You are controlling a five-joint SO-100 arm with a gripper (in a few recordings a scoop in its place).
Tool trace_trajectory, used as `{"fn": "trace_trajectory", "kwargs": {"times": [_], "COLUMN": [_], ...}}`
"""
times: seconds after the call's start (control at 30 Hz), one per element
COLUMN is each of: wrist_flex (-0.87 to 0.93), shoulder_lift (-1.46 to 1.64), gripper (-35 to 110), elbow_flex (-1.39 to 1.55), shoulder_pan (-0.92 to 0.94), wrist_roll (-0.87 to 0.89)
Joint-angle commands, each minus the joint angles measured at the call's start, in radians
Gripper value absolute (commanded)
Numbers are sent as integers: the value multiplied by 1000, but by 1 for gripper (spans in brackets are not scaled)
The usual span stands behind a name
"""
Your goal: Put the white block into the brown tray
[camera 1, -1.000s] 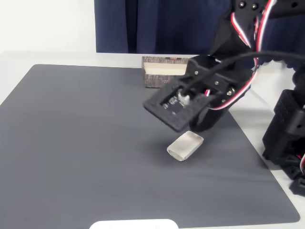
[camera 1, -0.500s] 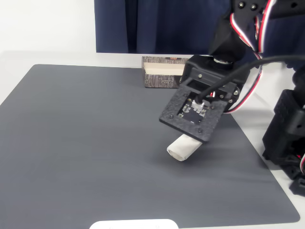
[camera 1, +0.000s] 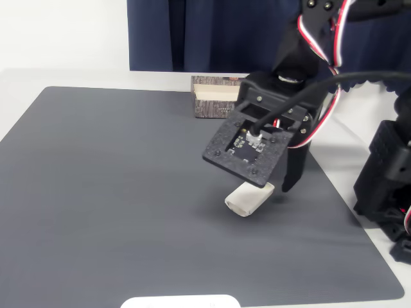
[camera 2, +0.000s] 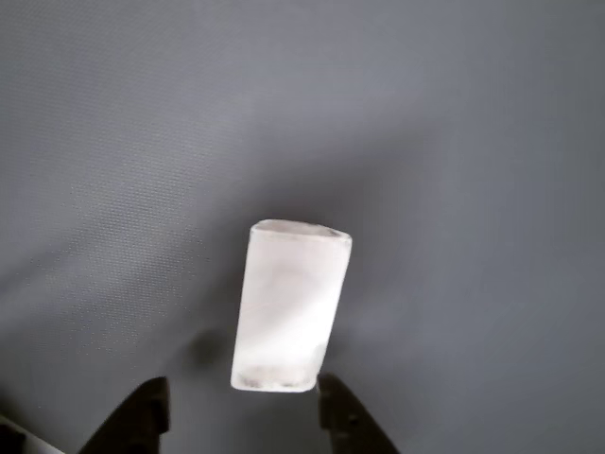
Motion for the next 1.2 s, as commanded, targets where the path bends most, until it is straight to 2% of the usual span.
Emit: {"fn": "trace_trajectory", "kwargs": {"times": [0.0, 0.6, 1.17], "wrist_flex": [-3, -126, -133], "shoulder_lift": [-6, -114, -158], "gripper": [39, 41, 40], "elbow_flex": [-37, -25, -29], "shoulder_pan": [20, 11, -23], "wrist_roll": [-21, 0, 49]}}
